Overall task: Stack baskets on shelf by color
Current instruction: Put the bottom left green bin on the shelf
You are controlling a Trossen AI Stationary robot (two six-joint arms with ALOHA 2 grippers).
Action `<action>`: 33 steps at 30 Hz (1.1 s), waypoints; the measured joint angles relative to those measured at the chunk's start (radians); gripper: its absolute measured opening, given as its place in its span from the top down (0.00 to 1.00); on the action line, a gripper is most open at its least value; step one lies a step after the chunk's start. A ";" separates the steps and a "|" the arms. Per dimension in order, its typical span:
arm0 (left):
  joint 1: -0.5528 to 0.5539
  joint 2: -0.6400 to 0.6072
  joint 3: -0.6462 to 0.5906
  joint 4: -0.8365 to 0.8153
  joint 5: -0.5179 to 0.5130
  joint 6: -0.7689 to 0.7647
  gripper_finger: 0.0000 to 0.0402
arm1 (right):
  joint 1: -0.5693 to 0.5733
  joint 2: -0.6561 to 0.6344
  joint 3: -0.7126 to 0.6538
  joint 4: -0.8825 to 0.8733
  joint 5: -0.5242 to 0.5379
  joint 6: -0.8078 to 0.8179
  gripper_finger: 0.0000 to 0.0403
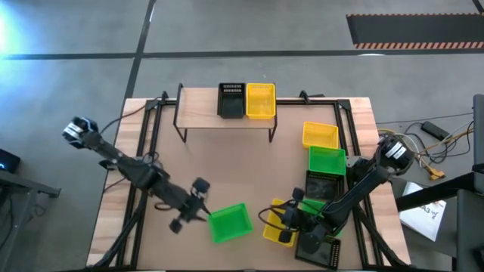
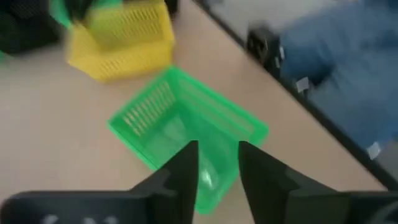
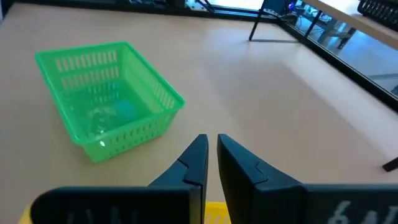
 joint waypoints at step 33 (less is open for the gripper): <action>-0.051 0.415 0.360 -0.356 -0.069 0.000 1.00 | 0.057 0.039 0.007 0.281 -0.002 -0.248 0.93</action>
